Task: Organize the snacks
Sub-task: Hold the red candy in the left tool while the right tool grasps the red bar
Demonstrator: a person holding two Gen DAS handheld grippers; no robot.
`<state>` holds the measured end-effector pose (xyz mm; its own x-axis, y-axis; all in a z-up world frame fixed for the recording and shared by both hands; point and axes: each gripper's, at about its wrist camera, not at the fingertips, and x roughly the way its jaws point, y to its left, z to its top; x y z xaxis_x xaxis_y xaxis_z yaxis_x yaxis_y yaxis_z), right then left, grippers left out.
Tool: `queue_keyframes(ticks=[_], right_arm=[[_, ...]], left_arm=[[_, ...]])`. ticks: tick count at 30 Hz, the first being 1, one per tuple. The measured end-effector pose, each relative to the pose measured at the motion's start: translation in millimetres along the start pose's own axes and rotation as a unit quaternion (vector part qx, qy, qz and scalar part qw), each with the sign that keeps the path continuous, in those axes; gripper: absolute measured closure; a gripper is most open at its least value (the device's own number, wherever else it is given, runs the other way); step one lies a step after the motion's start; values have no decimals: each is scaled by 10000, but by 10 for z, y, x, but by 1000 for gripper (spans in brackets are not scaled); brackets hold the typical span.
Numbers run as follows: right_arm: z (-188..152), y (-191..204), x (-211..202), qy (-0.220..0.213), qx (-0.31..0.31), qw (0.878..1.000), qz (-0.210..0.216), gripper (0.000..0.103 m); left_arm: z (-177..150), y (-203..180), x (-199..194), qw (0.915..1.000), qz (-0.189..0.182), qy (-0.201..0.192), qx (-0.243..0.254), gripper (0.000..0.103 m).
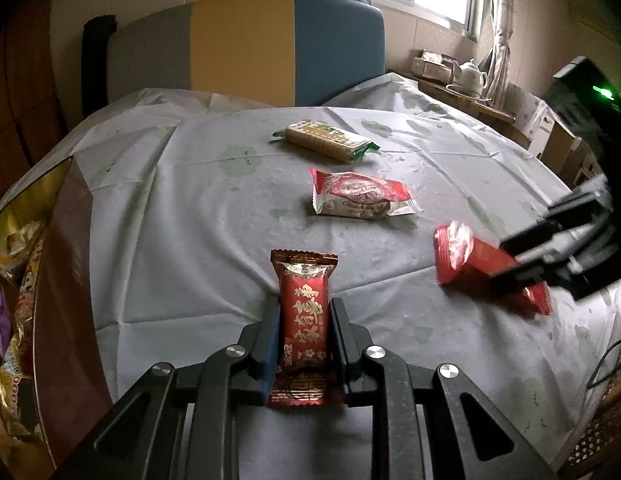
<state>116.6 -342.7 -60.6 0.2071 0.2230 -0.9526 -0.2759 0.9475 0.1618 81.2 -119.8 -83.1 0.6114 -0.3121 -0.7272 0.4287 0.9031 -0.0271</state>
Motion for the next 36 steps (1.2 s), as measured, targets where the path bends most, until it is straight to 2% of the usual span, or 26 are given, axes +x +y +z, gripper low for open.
queue_keyframes(ticks=[2,4,9,11,13,15,17,20,27,31,36], right_arm=[[-124,73,-30,-53,-6,10000,82,47],[-180,142,-12,-62,-45,9999,87,36],[-192,274,68,-114,-89,9998,-142,35],[-174,306,89,-130,-126,9995,-239,40],[-122,412,123,-215,-401,9975,-538,53],[-160,540,160,-266,-558,9962,-611,57],[-186,623,182,-295,-736,9939,-771,57],[-221,683,198,-302,-808,9931,-795,54],[-251,652,168,-387,-1157,9883,-916,55],[-339,864,164,-551,-1687,9758,-1276,58],[-400,944,152,-551,-1652,9758,-1322,58]], left_arm=[[0,-4,0,10000,14,1,8,80],[0,-8,0,10000,30,3,13,80],[-1,-31,2,9999,92,2,58,80],[-2,-35,3,9999,106,2,75,80],[3,-37,6,9999,112,23,92,80],[24,-38,2,9998,115,85,108,80],[60,-47,0,9996,157,209,110,80],[115,-27,-54,9991,89,424,-50,80],[188,11,-418,9995,20,223,-231,80],[236,52,-572,9994,48,150,-320,80],[290,110,-773,9992,146,-23,-370,80]])
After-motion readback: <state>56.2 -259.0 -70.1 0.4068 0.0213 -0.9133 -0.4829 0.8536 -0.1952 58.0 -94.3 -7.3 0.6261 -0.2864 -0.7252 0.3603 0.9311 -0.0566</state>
